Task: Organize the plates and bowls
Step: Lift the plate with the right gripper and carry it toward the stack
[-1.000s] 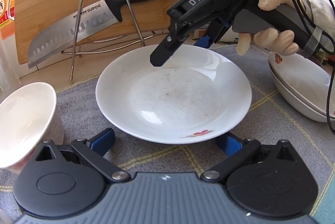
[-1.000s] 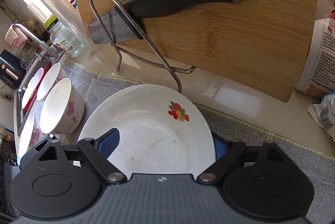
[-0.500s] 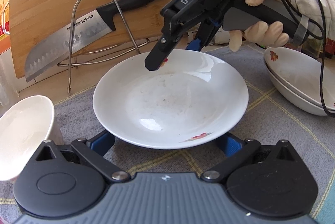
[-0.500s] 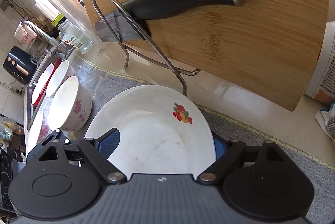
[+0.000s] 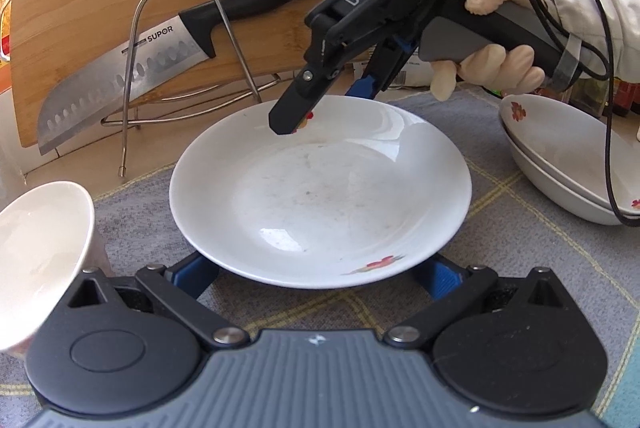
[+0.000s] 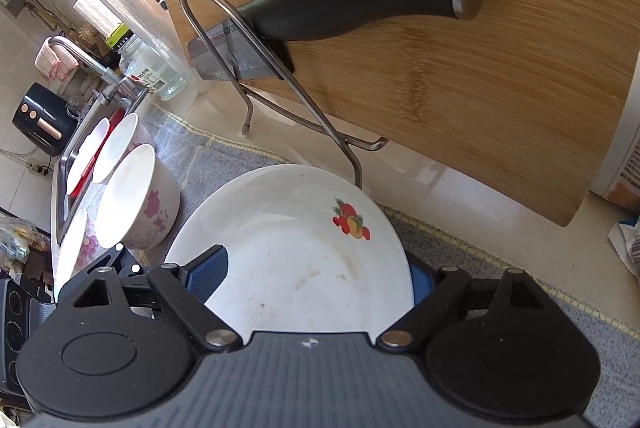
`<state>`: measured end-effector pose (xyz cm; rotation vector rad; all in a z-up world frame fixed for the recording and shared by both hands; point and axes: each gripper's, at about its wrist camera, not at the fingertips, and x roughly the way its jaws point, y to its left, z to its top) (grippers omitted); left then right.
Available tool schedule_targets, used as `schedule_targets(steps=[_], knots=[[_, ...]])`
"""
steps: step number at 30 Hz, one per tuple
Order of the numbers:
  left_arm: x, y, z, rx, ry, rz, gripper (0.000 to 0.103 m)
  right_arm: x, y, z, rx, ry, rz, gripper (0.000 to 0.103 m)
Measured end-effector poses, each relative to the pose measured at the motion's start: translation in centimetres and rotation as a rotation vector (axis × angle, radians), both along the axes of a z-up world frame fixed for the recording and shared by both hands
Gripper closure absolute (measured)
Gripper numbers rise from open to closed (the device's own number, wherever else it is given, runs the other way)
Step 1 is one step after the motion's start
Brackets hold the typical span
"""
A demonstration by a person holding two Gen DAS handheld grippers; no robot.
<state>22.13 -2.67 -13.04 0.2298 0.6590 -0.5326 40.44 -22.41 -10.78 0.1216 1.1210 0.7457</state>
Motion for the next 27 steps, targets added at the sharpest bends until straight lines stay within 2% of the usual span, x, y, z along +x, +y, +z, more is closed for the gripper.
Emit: schedule_targets(steps=[19,27], knots=[[0.4,-0.1,-0.1,-0.009,0.024,-0.013,0.0,-0.3,0.3,0.0,-0.002,-0.002,0.008,0.007],[-0.1,0.1,-0.1,-0.012,0.027,-0.051,0.0,-1.1,0.1,-0.1,-0.008,0.011,0.02,0.007]])
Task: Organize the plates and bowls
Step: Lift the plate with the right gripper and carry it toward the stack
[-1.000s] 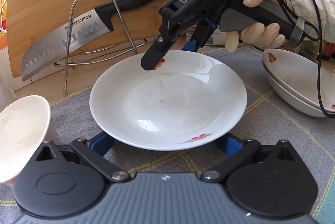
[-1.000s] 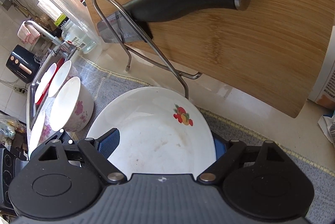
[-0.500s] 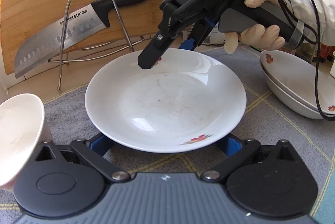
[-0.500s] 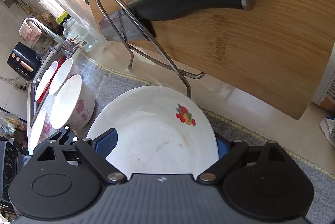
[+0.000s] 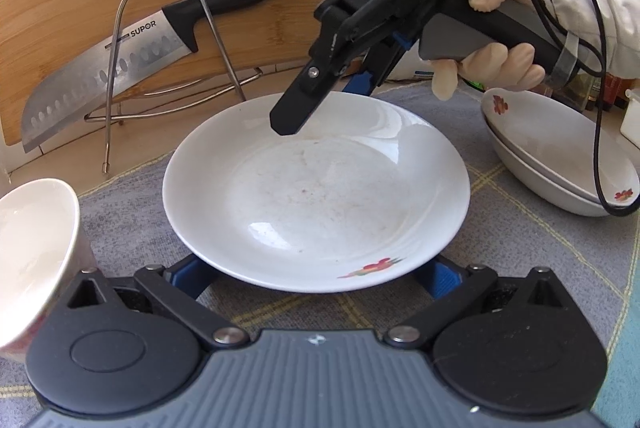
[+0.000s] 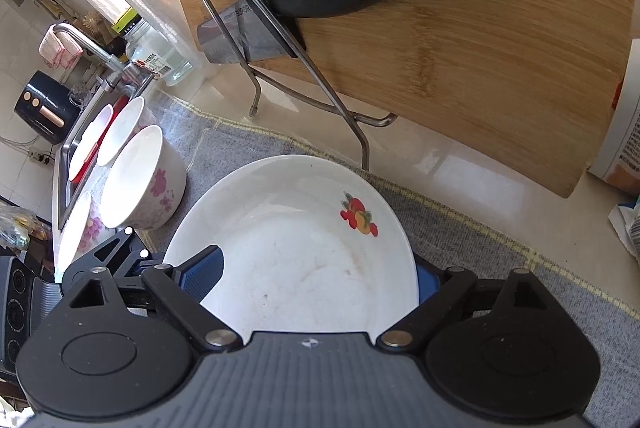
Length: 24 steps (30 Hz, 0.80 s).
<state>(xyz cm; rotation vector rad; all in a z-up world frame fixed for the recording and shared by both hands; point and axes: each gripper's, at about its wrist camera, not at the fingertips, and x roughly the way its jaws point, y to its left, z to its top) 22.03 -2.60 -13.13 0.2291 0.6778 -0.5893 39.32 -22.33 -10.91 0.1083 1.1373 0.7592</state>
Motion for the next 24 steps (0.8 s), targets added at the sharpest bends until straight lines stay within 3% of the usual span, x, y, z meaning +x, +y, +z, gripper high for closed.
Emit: schedule_targets(steps=[24], knots=[[-1.1,0.2,1.4,-0.004,-0.016,-0.029,0.001,-1.4,-0.3,1.2,0.01,-0.015,-0.016,0.005]])
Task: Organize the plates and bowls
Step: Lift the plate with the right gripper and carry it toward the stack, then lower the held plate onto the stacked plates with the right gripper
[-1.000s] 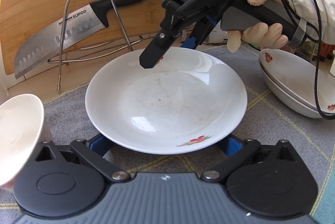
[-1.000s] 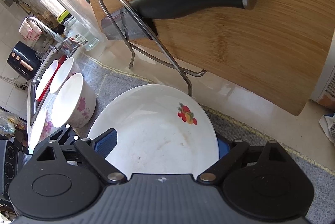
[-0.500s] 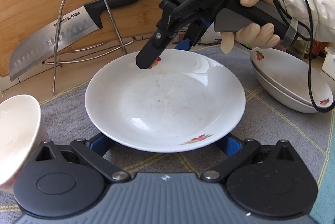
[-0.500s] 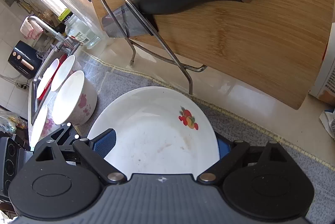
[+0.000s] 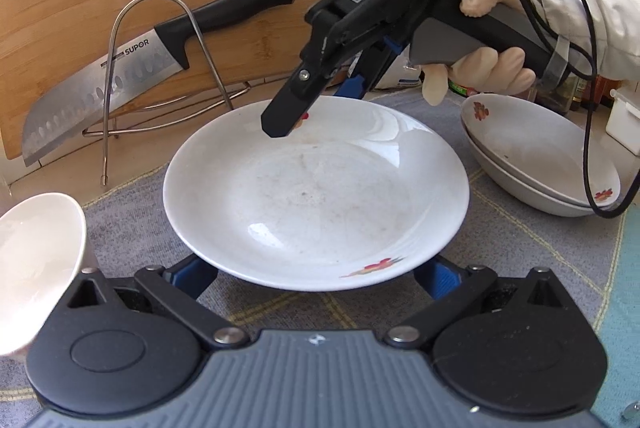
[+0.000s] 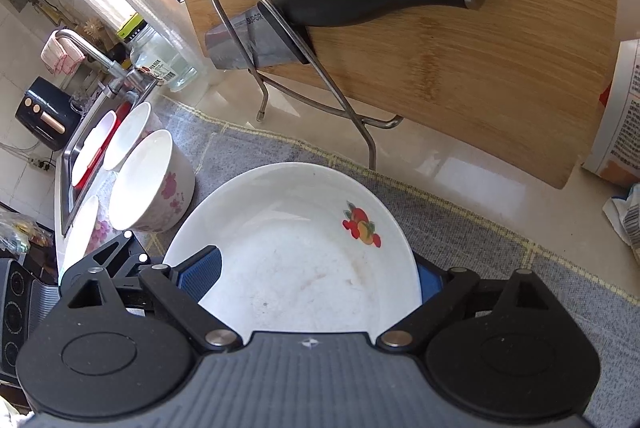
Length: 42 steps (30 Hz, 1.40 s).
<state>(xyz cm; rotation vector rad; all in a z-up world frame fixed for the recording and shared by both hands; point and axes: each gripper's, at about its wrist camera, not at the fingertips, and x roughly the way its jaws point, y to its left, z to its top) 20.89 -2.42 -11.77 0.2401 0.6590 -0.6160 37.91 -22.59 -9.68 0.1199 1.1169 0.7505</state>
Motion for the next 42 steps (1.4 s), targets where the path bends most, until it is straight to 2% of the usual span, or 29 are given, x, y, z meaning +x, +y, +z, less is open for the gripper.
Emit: schedule_targets(steps=[6,24,35,42], knots=[[-1.2,-0.2,0.9,0.024,-0.007,-0.016,0.001,-1.9,0.0,1.0,0.004,-0.009,-0.005,0.005],[-5.4,-0.9,3.2,0.024,-0.017,-0.045,0.001,-8.0,-1.0,3.6,0.017,-0.051,-0.051,0.005],[-7.2,-3.0,4.3,0.039,-0.022,-0.099,0.001,-11.6,-3.3,4.4,0.019,-0.078,-0.106,0.005],[-7.8,-5.1,4.6,0.042,-0.034,-0.171,0.001,-13.7,-6.3,4.6,0.019,-0.09,-0.179,0.005]])
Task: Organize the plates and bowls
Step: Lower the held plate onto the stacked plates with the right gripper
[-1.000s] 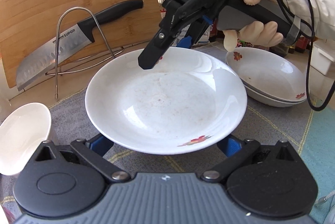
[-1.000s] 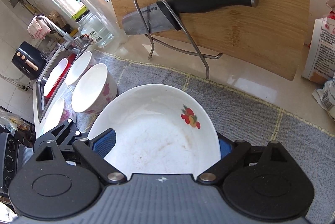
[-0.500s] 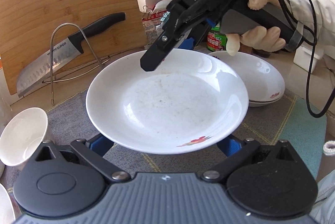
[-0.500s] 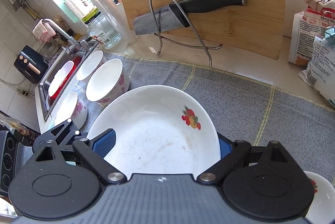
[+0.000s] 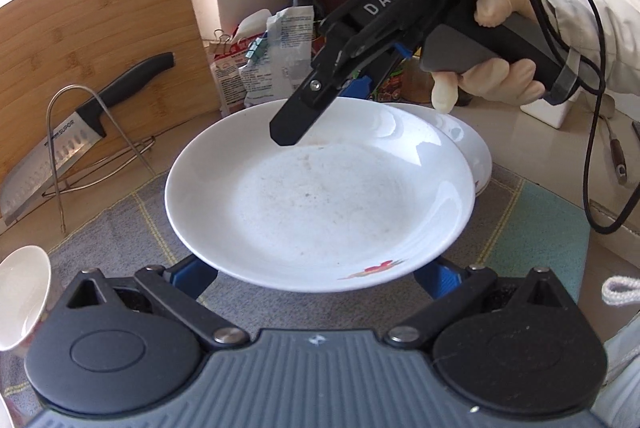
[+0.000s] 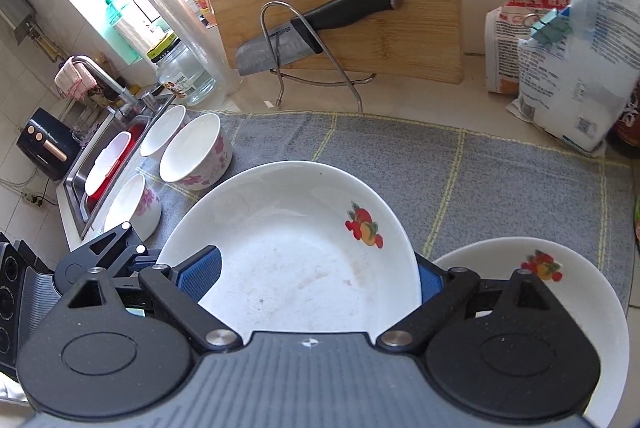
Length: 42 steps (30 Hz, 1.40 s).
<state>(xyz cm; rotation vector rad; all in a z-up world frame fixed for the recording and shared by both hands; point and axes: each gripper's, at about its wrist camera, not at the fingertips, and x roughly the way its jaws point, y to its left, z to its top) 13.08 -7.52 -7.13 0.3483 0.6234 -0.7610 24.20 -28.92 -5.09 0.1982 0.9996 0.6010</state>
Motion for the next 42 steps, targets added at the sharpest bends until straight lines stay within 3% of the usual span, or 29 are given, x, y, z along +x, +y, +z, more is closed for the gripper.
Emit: schedule_targets(steps=[18,42], knots=[[0.9,-6.2,-1.6,0.003,0.04,-0.173,0.001,-3.5,-6.9,-2.0,-0.014,0.031,-0.202,0.005],[2.5,-8.0,-2.3,0.034,0.03,-0.217,0.001,-3.6,-9.7,-4.0,-0.003,0.08,-0.271,0.005]])
